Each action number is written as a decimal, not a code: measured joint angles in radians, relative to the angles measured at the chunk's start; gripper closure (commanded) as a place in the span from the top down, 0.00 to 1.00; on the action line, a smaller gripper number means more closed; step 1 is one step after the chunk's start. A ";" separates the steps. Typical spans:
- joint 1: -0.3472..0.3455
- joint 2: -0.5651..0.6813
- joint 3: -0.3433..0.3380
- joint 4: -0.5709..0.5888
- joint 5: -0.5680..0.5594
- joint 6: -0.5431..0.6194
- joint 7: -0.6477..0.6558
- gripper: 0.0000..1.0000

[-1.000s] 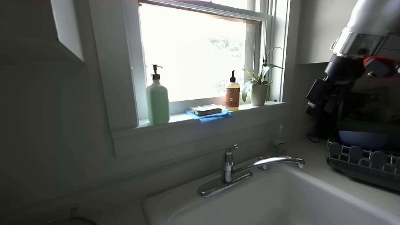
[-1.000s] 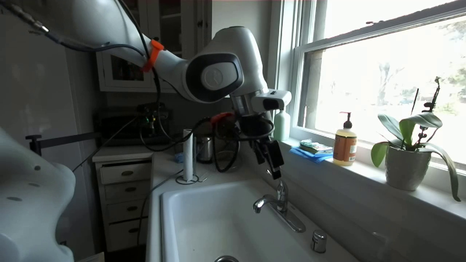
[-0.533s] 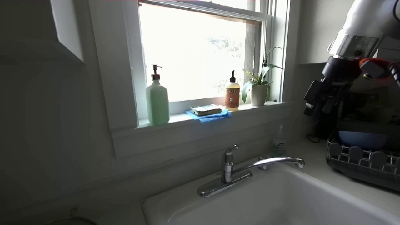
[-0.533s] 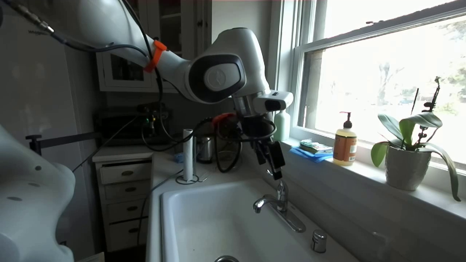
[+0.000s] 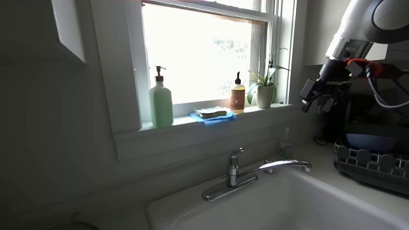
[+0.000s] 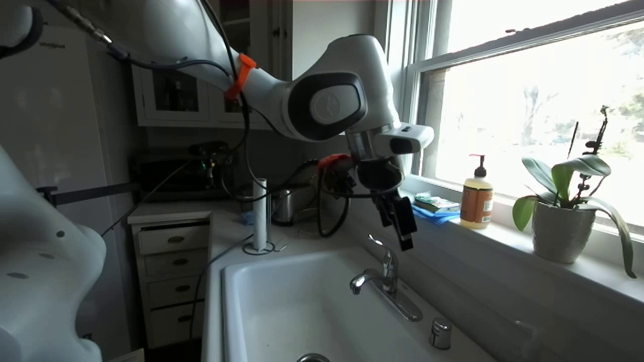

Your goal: Put the bottle on the window sill

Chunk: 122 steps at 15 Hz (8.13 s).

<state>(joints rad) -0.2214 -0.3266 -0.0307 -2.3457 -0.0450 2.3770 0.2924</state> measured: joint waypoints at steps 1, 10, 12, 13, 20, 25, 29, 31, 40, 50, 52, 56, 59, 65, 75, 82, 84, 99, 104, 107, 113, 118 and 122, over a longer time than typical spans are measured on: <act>-0.007 0.033 -0.005 0.032 0.000 0.008 0.018 1.00; -0.023 0.366 -0.096 0.343 -0.036 0.021 0.081 1.00; -0.023 0.432 -0.123 0.406 -0.036 0.022 0.081 1.00; -0.023 0.464 -0.136 0.436 -0.036 0.022 0.082 1.00; -0.023 0.633 -0.195 0.582 -0.032 -0.012 0.081 1.00; -0.023 0.704 -0.202 0.650 -0.021 -0.075 0.081 1.00; -0.022 0.745 -0.200 0.688 0.013 -0.097 0.077 0.84; -0.022 0.763 -0.200 0.704 0.023 -0.113 0.077 0.62; -0.021 0.816 -0.200 0.753 0.035 -0.137 0.077 0.01; 0.012 0.787 -0.200 0.761 0.023 -0.150 0.074 0.05; 0.035 0.745 -0.201 0.750 -0.001 -0.165 0.073 0.05; 0.083 0.637 -0.202 0.727 -0.074 -0.240 0.074 0.05; 0.114 0.559 -0.198 0.718 -0.131 -0.313 0.074 0.19; 0.133 0.498 -0.191 0.696 -0.167 -0.350 0.076 0.05; 0.147 0.455 -0.124 0.752 -0.158 -0.349 0.112 0.05; 0.158 0.453 -0.105 0.825 -0.154 -0.348 0.329 0.05; 0.158 0.460 -0.106 0.851 -0.154 -0.346 0.417 0.05; 0.161 0.663 -0.126 1.082 -0.187 -0.346 0.824 0.05; 0.164 0.730 -0.126 1.186 -0.197 -0.402 0.866 0.44; 0.165 0.764 -0.126 1.244 -0.200 -0.431 0.871 0.63; 0.165 0.819 -0.129 1.320 -0.201 -0.442 0.872 1.00; 0.165 0.847 -0.131 1.364 -0.201 -0.442 0.872 1.00; 0.165 0.852 -0.131 1.385 -0.201 -0.442 0.872 1.00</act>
<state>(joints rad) -0.0563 0.5255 -0.1620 -0.9603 -0.2462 1.9352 1.1646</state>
